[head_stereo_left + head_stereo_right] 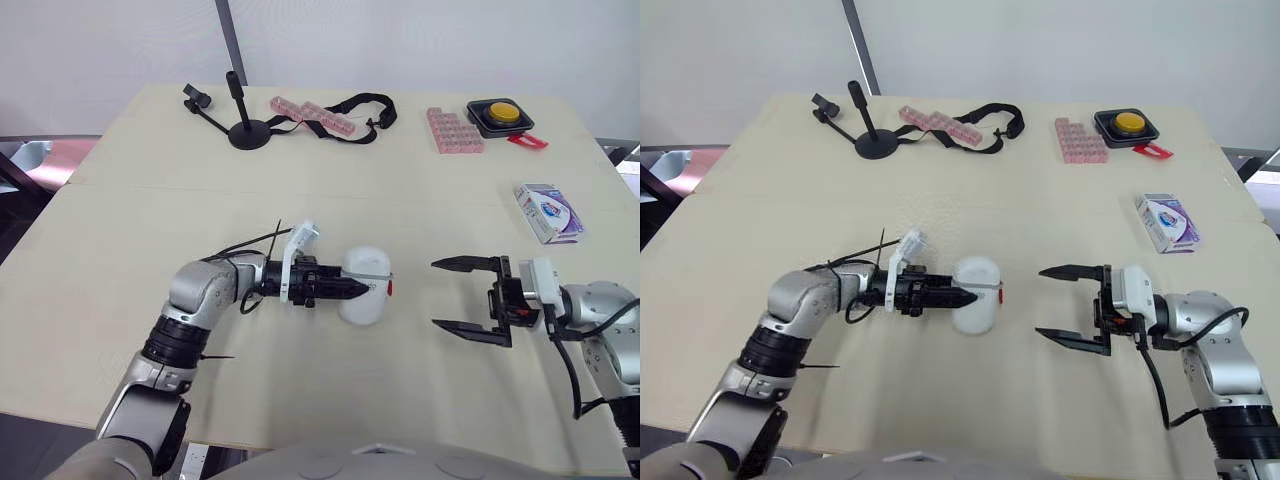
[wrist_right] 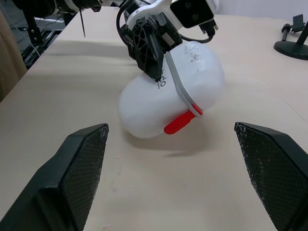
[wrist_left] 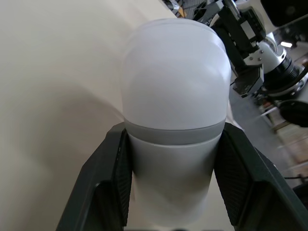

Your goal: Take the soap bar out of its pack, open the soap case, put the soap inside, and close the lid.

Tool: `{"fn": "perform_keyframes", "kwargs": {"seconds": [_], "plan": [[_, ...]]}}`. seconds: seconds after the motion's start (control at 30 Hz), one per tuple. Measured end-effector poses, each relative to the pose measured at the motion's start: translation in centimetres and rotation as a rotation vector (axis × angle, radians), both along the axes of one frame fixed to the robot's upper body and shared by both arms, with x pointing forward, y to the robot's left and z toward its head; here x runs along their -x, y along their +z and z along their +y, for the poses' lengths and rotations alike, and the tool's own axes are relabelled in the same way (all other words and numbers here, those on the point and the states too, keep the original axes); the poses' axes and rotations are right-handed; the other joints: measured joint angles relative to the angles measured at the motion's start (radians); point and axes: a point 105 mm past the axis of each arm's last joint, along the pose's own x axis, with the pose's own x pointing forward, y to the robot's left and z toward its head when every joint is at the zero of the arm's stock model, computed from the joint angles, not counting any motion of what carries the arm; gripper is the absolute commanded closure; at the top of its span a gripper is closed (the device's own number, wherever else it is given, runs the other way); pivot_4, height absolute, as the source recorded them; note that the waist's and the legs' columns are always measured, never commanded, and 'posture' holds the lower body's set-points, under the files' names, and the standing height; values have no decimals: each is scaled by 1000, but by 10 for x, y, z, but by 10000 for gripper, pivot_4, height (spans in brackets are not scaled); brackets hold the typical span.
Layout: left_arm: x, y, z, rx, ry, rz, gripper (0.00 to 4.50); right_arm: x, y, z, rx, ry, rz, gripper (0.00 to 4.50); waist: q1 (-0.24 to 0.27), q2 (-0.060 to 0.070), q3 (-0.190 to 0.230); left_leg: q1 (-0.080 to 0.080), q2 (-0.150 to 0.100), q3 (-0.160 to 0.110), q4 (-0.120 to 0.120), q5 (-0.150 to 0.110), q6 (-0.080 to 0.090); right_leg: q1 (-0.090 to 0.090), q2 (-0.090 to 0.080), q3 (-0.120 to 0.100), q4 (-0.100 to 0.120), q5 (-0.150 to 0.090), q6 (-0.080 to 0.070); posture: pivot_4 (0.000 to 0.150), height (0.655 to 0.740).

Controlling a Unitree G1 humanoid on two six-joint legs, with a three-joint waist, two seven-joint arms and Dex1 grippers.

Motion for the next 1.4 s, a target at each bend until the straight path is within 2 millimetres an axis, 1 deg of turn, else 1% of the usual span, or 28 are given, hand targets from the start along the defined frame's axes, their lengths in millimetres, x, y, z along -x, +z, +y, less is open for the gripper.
{"fn": "perform_keyframes", "kwargs": {"seconds": [0.13, 0.2, 0.4, 0.57, 0.63, 0.7, 0.73, 0.77, 0.8, 0.93, 1.1, 1.17, 1.27, 1.33, 1.4], "plan": [[9, -1, 1, -11, -19, 155, 26423, -1, 0, 1, -2, -8, 2, 248, 4, 0, 0, 0, 0, 0, 0, 0, 0, 0, 1, 0, -1, 0, 0, 1500, 7143], [11, -5, 2, -45, -11, 220, 26423, -1, -1, 1, -4, -10, 6, 248, 5, 0, 0, 0, 0, 0, 0, 0, 0, 1, 1, 0, -2, 0, 0, 1500, 7143], [8, -10, 1, -67, 25, 307, 26423, -2, -2, 4, -6, -17, 21, 248, 5, 0, 0, 0, 0, -1, 0, 0, 0, 4, 0, -1, -5, 0, 1, 1500, 7143], [6, -13, 0, -83, 33, 324, 26423, -3, -2, 4, -4, -18, 30, 248, 5, 0, 0, 1, 0, -1, -2, 0, 0, 8, 0, -1, -9, 0, 1, 1500, 7143], [6, -14, 0, -84, 29, 318, 16164, -4, -2, 4, -2, -18, 35, 0, 4, 0, 0, 2, -1, -1, -3, 0, 0, 10, -1, -1, -10, 0, 1, 1500, 7143], [6, -18, 0, -112, 39, 311, 9922, -4, -2, 4, -2, -17, 38, 0, 3, -1, 0, 2, -1, -1, -3, 0, 0, 10, -2, -1, -11, 0, 1, 1500, 7143], [6, -17, 0, -108, 32, 307, 5950, -4, -3, 4, -2, -18, 41, 0, 3, -1, 0, 2, -1, -2, -3, 0, 0, 10, -2, -1, -11, 0, 1, 1500, 7143], [7, -16, 0, -103, 23, 303, 3022, -4, -3, 4, -2, -19, 42, 0, 3, -1, 0, 3, -1, -2, -4, 0, 0, 11, -2, -1, -11, 0, 1, 1500, 7143], [8, -14, -1, -98, 13, 295, 420, -4, -3, 4, -2, -20, 45, 0, 3, 0, 0, 3, -1, -2, -4, 0, 0, 11, -2, -1, -11, 0, 1, 1500, 7143], [8, -13, -2, -104, -1, 250, 420, -5, -3, 5, -3, -19, 51, 0, 1, -1, 0, 3, -2, -2, -4, 1, 1, 12, -6, -2, -12, 0, 1, 1500, 7143], [9, -12, 7, -139, -28, 154, 420, -6, -3, 5, -5, -27, 56, 0, -8, -1, 1, 4, -2, -2, -7, 2, -1, 12, -5, -1, -13, 0, 1, 1500, 7143], [7, -11, 17, -177, -34, 65, 420, -7, -3, 5, -6, -31, 59, 0, -11, -1, 1, 4, -1, -2, -9, 2, -1, 12, -5, -2, -15, 0, 1, 1500, 7143], [-2, -10, 37, -223, -7, -86, 420, -10, -5, 3, -10, -55, 73, 0, -12, -1, 1, 4, -2, -2, -11, 2, -1, 12, -5, -3, -17, 1, 1, 1500, 7143], [-8, -9, 53, -248, 15, -202, 420, -13, -7, -3, -14, -92, 88, 0, -10, -1, 1, 5, -2, -2, -12, 2, -1, 12, -3, -3, -20, 1, 2, 1500, 7143], [-13, -6, 62, -249, 36, -321, 420, -15, -10, -8, -15, -127, 104, 0, -4, -1, 1, 5, -2, -2, -12, 2, -1, 12, -1, -4, -19, 1, 2, 1500, 7143]]}}
